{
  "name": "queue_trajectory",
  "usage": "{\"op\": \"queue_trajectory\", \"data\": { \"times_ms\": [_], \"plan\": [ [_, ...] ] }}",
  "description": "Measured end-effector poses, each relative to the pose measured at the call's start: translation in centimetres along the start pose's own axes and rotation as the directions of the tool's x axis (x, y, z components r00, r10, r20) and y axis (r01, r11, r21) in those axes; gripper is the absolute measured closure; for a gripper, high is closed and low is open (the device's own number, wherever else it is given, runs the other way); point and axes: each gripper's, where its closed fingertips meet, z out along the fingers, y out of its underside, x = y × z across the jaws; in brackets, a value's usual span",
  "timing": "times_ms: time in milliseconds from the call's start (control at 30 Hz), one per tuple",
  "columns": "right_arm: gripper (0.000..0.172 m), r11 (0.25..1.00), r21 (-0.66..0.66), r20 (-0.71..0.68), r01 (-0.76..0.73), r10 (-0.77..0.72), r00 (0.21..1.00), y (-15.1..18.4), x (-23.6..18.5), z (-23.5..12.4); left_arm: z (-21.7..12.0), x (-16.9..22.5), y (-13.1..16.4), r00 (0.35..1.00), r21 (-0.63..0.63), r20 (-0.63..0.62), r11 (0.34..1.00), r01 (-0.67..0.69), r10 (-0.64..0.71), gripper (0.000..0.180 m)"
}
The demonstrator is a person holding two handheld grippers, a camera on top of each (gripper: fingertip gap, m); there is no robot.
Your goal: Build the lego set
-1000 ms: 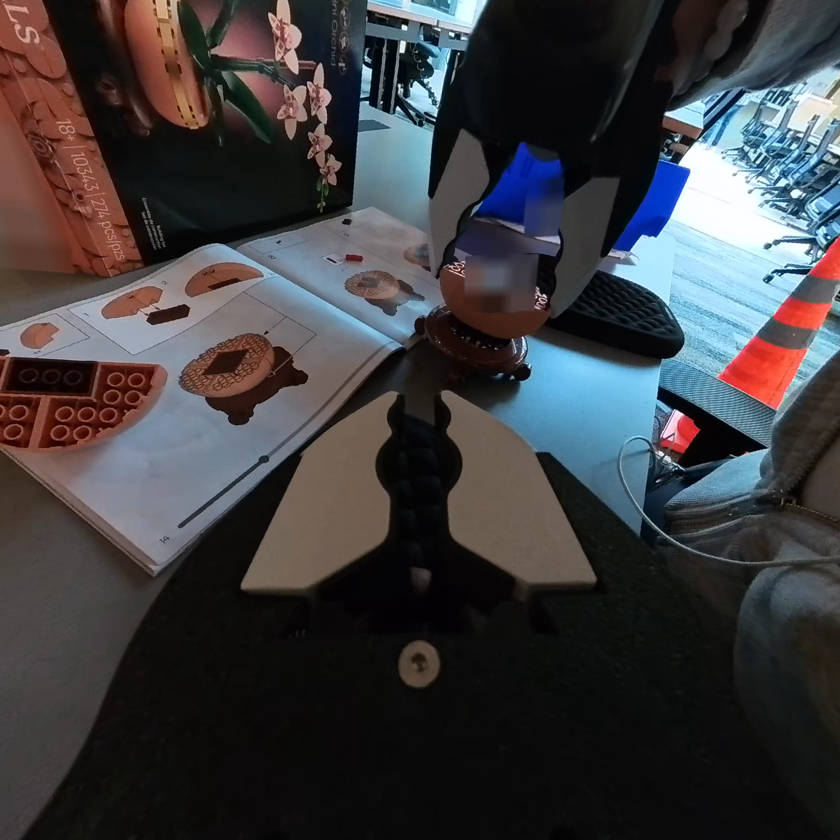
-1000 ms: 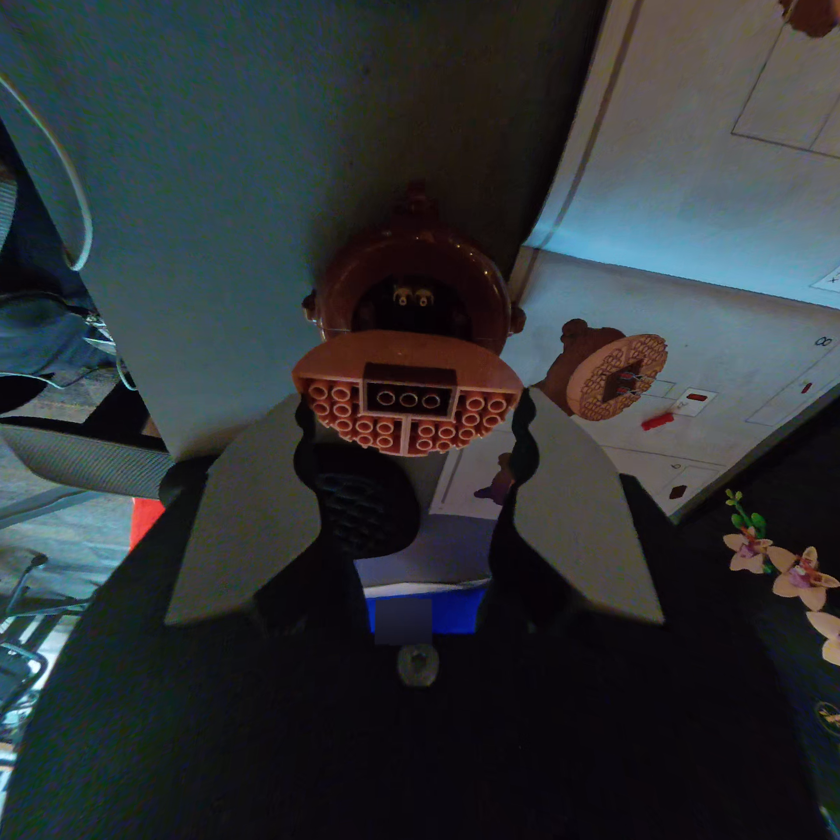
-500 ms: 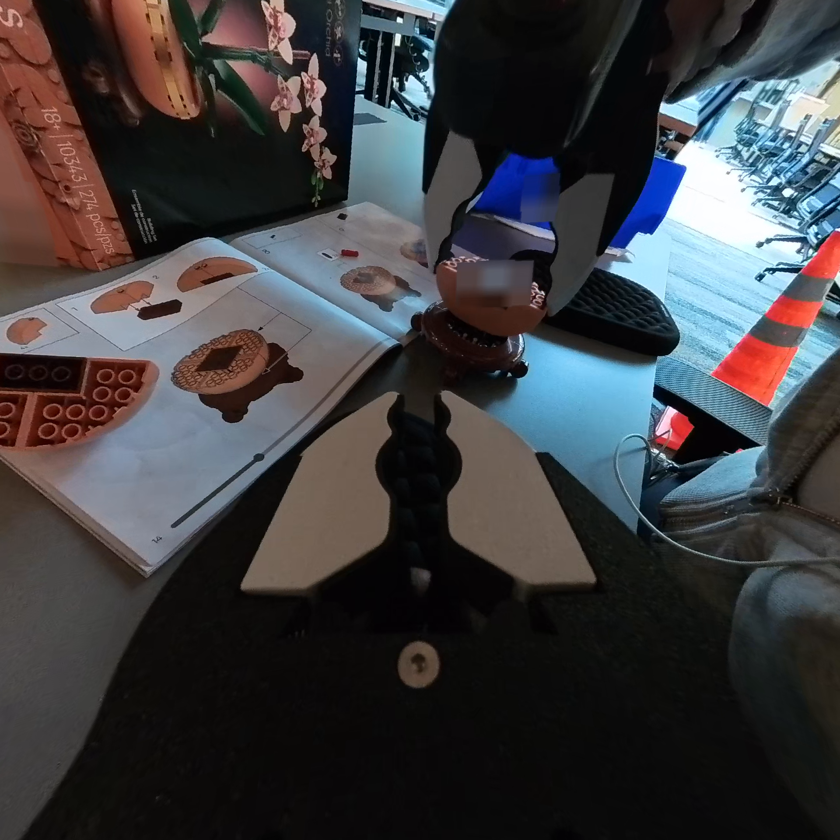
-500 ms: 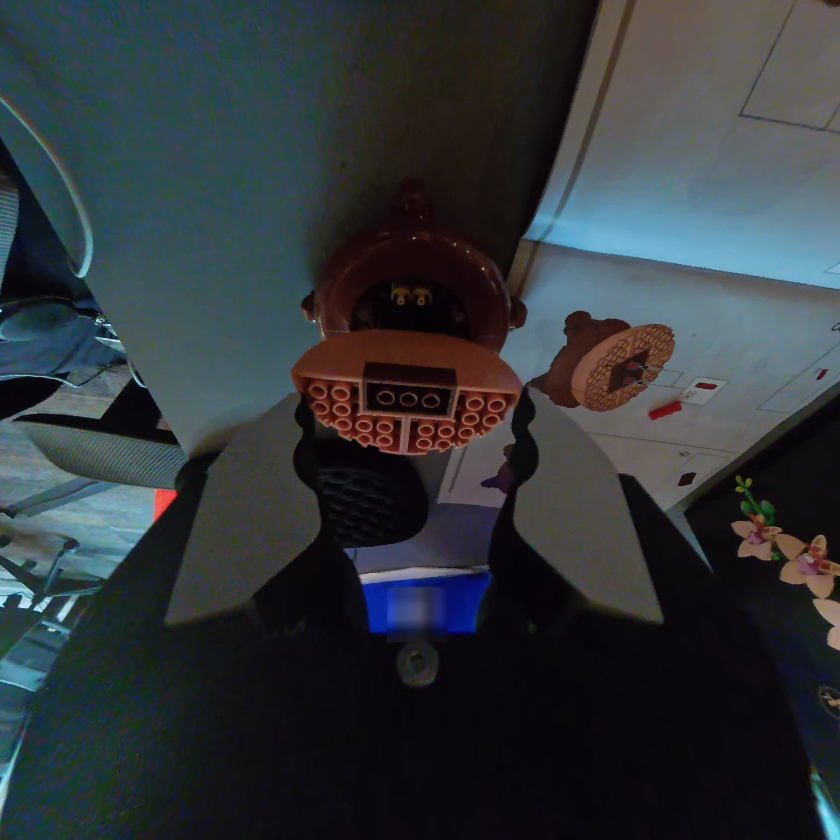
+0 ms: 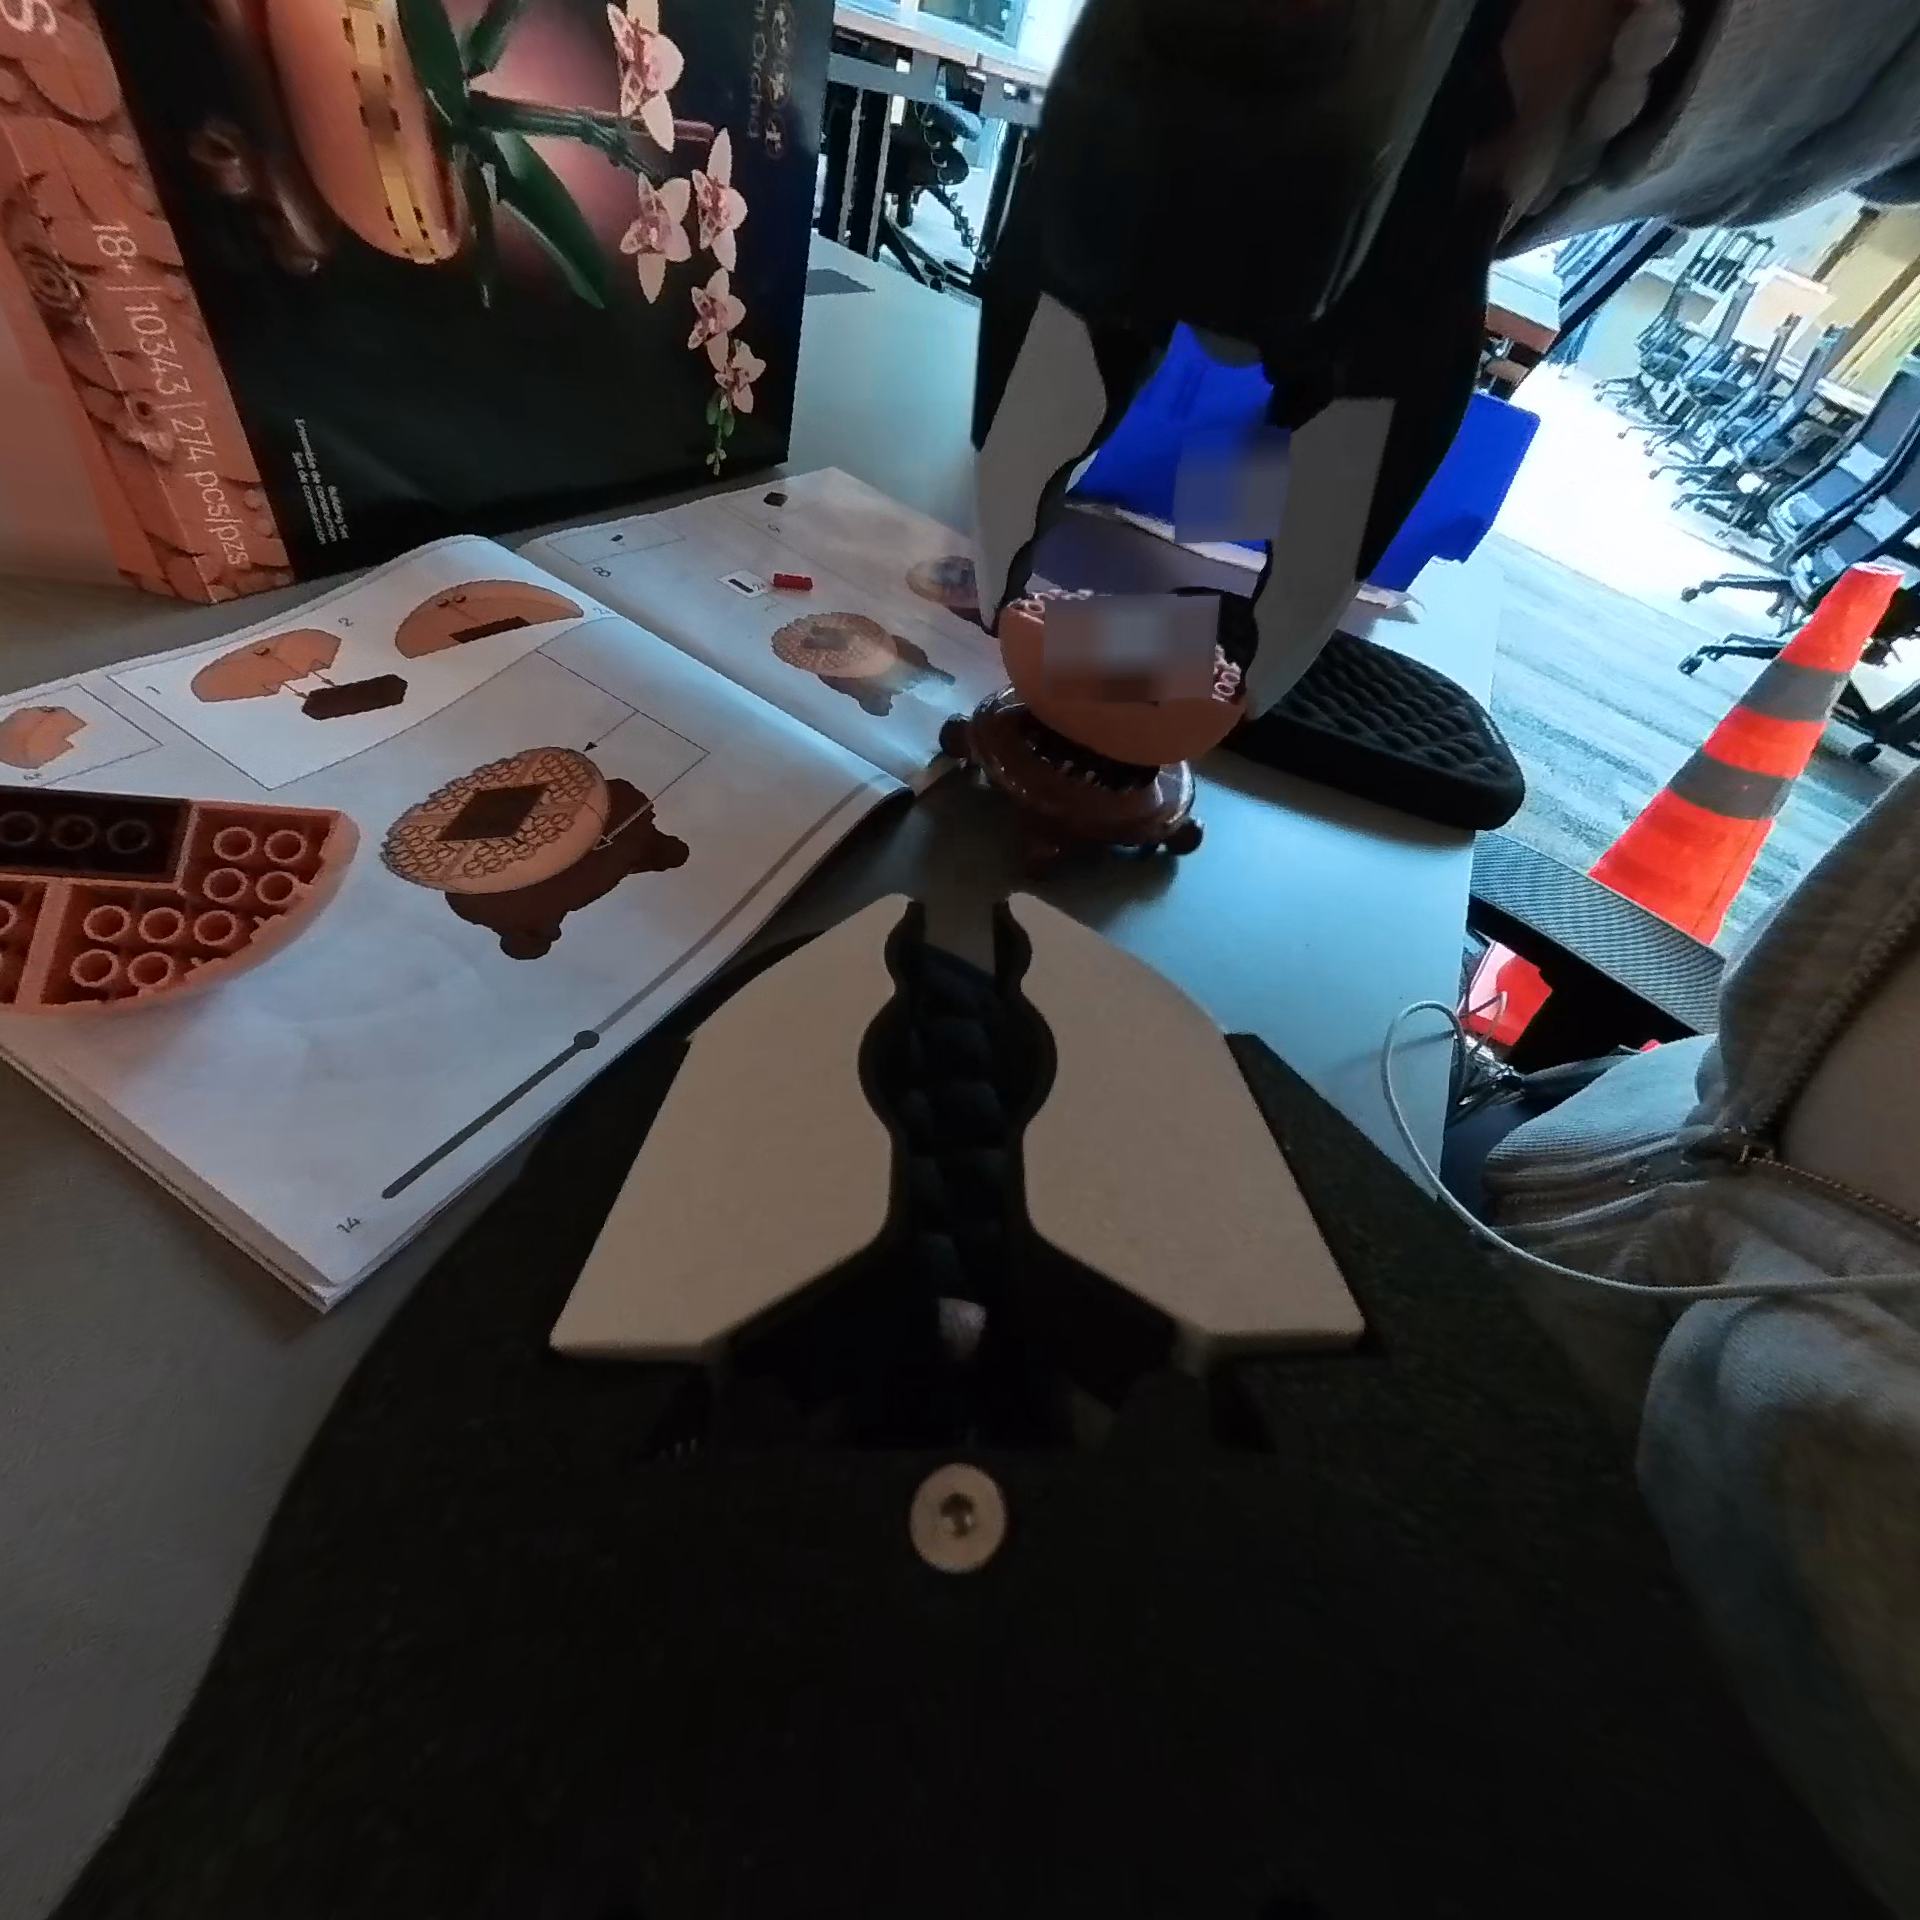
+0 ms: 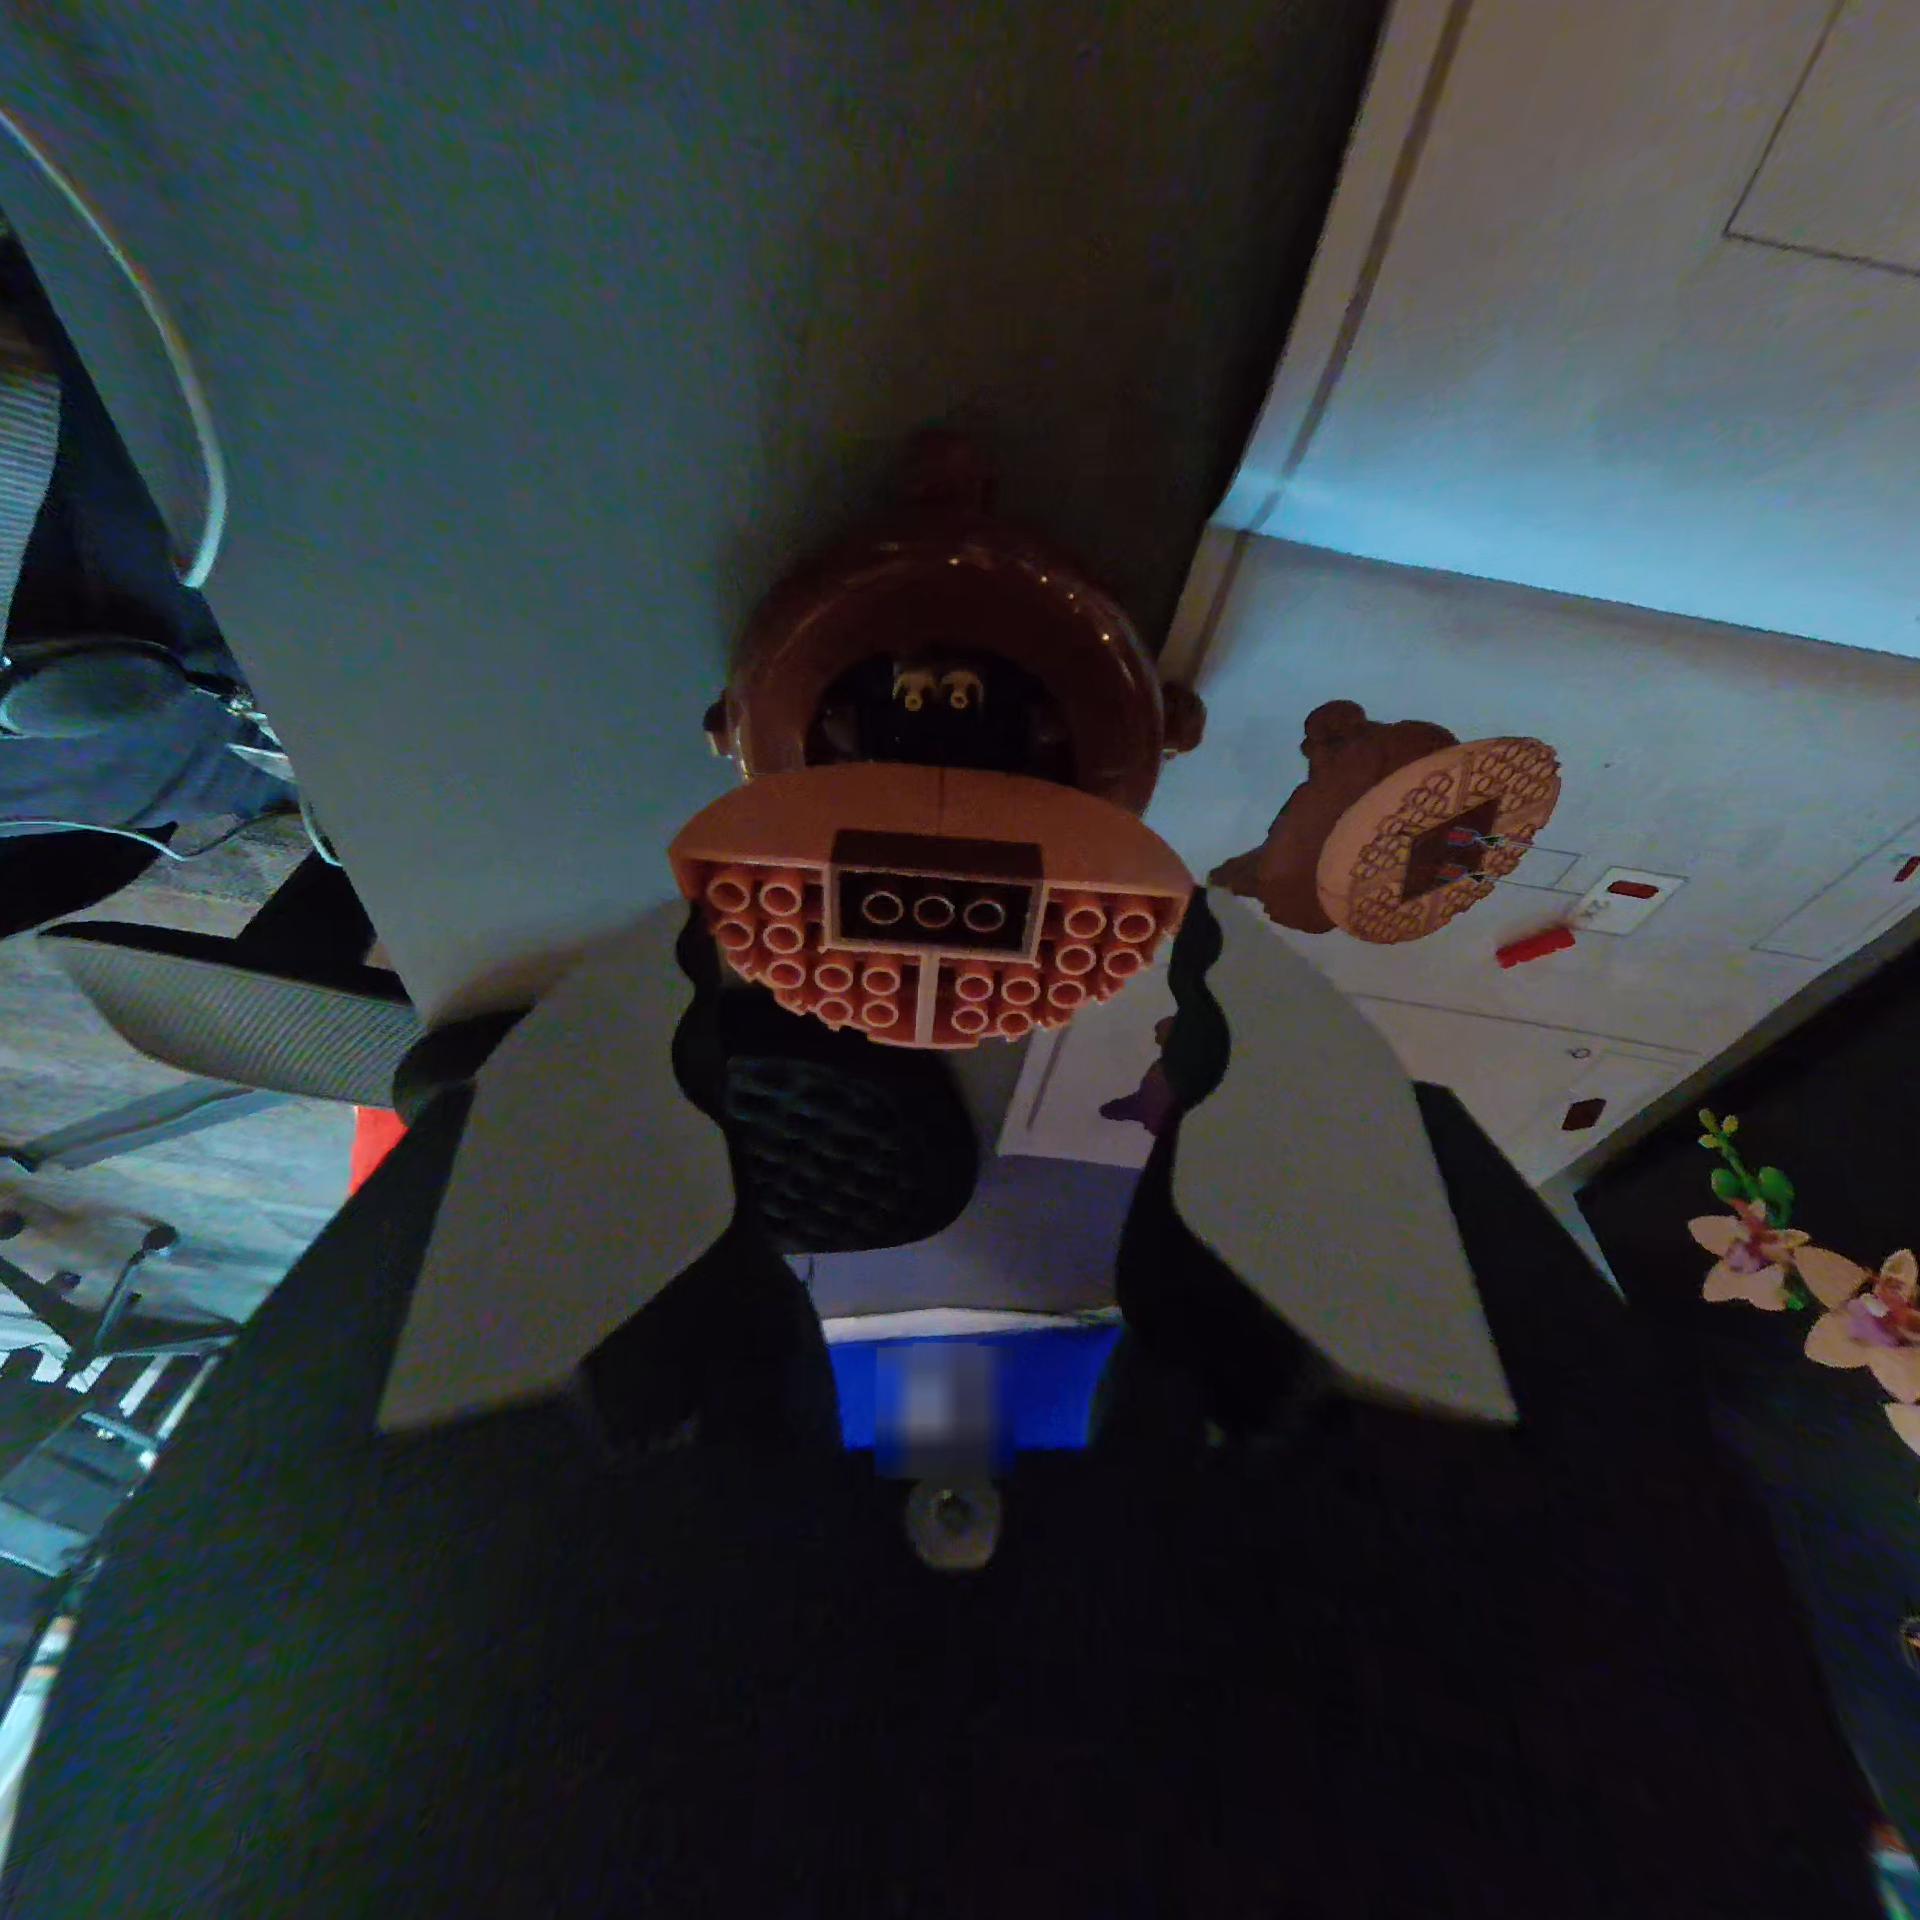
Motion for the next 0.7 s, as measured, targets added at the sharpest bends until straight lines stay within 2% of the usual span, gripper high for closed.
{"op": "queue_trajectory", "data": {
  "times_ms": [700],
  "plan": [
    [0.089,0.999,-0.007,-0.008,0.041,-0.041,0.999,0.12,0.14,0.01,0.02,0.04,0.12,1.0,-0.008,0.002,1.0,-0.005,0.005,0.168]
  ]
}}
